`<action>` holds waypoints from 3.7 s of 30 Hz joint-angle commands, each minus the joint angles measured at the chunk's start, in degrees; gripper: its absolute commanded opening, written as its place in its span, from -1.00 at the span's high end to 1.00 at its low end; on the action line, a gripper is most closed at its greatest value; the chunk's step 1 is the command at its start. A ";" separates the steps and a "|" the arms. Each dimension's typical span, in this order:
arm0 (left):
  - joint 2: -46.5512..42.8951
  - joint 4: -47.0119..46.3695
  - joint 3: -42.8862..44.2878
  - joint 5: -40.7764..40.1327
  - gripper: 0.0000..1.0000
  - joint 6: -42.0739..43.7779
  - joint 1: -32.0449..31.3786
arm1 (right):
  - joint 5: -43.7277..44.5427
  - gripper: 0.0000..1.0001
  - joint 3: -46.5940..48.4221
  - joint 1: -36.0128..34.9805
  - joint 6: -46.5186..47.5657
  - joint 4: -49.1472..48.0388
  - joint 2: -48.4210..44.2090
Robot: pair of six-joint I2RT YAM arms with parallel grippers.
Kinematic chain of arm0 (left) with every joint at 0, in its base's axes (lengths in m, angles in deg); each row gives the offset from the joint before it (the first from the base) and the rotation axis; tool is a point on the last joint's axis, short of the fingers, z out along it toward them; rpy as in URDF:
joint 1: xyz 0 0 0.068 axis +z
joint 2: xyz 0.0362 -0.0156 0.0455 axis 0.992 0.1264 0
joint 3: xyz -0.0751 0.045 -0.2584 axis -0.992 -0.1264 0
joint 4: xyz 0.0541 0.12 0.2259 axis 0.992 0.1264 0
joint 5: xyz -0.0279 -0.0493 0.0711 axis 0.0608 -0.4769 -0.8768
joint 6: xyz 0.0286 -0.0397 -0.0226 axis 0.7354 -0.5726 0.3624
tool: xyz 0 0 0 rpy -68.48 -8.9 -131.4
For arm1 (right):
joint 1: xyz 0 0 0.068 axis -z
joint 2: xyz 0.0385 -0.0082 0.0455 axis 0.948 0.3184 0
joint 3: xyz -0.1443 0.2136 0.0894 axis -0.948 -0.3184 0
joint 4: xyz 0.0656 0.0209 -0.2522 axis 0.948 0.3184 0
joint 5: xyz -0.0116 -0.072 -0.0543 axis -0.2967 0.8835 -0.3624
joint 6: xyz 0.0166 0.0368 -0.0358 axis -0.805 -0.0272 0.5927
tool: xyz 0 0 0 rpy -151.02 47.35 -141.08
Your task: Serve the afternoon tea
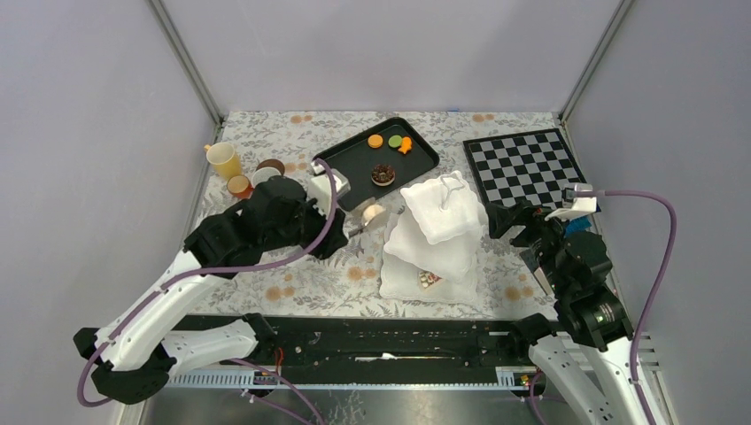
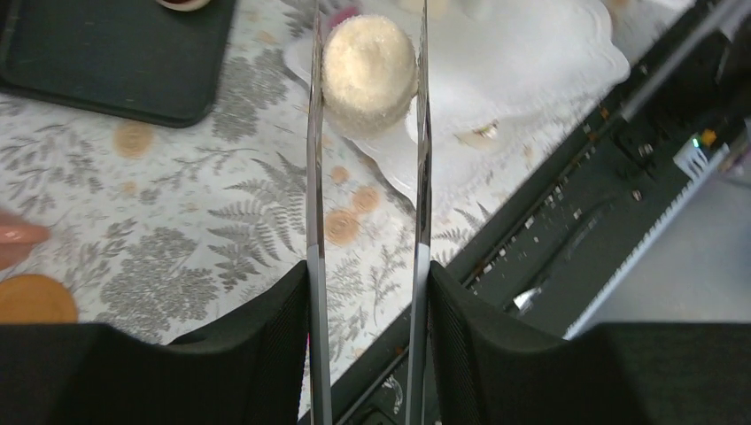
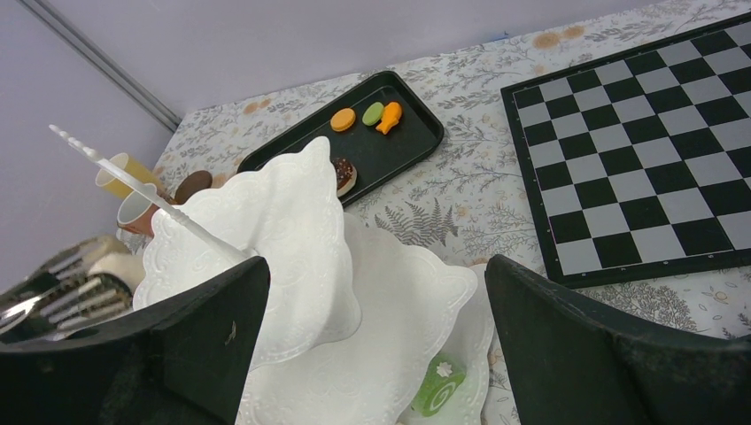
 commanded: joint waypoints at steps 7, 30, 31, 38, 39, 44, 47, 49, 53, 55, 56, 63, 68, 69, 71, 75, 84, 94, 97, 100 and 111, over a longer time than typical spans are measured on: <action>0.34 -5.84 -2.96 11.69 0.29 3.61 -4.52 | 2.34 -0.97 1.95 -0.30 -1.89 -2.93 -0.12; 10.72 -38.52 -13.54 -10.77 0.31 -2.32 -26.32 | 3.15 -0.97 1.14 -0.30 -2.42 -2.24 -2.17; 11.26 -39.85 -13.75 -11.94 0.32 -2.35 -26.82 | 3.09 -0.97 1.10 -0.30 -2.43 -2.20 -2.13; 16.47 -46.62 -13.99 -20.32 0.33 -3.07 -30.81 | 3.15 -0.97 1.28 -0.28 -2.10 -1.77 -2.53; 17.36 -46.90 -13.66 -21.64 0.34 -3.28 -31.10 | 3.16 -0.97 1.31 -0.30 -2.13 -1.71 -2.60; 21.40 -48.17 -12.61 -25.97 0.35 -4.43 -31.26 | 3.17 -0.97 1.03 -0.30 -2.07 -1.33 -3.00; 23.07 -49.15 -12.21 -27.32 0.35 -4.76 -31.28 | 3.20 -0.97 0.99 -0.30 -1.96 -1.15 -3.25; 23.84 -49.93 -12.12 -27.71 0.35 -4.50 -31.28 | 3.20 -0.97 1.04 -0.30 -1.77 -0.97 -3.31; 25.32 -51.02 -11.61 -27.47 0.35 -4.37 -31.28 | 3.28 -0.97 0.99 -0.32 -1.55 -0.70 -3.56; 26.13 -51.04 -11.27 -27.74 0.34 -4.46 -31.32 | 3.28 -0.97 0.93 -0.30 -1.55 -0.62 -3.64; 26.42 -51.10 -11.19 -27.88 0.34 -4.56 -31.28 | 3.26 -0.97 0.95 -0.30 -1.55 -0.68 -3.64; 29.30 -50.08 -9.06 -29.39 0.27 -4.61 -31.28 | 3.11 -0.97 0.77 -0.30 -1.55 -0.70 -3.38; 29.92 -49.72 -8.35 -28.96 0.10 -4.42 -31.30 | 2.97 -0.97 0.63 -0.30 -1.55 -0.75 -3.46; 29.95 -49.53 -8.25 -28.76 0.04 -4.42 -31.28 | 3.01 -0.97 0.65 -0.30 -1.57 -0.71 -3.53; 30.03 -48.99 -7.94 -28.32 -0.05 -4.55 -31.28 | 3.00 -0.97 0.49 -0.30 -1.62 -0.75 -3.55; 29.45 -48.67 -8.19 -27.44 -0.08 -4.77 -31.28 | 2.85 -0.97 0.27 -0.30 -1.77 -0.75 -3.25; 24.38 -46.75 -10.06 -24.55 -0.05 -5.27 -31.28 | 2.84 -0.97 0.45 -0.31 -1.68 -0.72 -2.94; 18.39 -39.68 -13.23 -25.34 -0.04 -7.13 -31.28 | 2.24 -0.97 0.00 -0.30 -2.32 -0.91 -2.86; 15.71 -38.85 -15.66 -23.43 -0.03 -8.09 -31.28 | 2.30 -0.97 0.00 -0.30 -2.46 -0.94 -3.02; 12.20 -35.22 -18.28 -20.33 -0.01 -8.10 -31.28 | 2.11 -0.97 0.09 -0.30 -2.51 -0.83 -3.01; -6.37 -19.03 -22.50 -27.95 0.00 -12.45 -29.13 | 1.65 -0.97 -0.89 -0.30 -2.69 -2.26 -1.90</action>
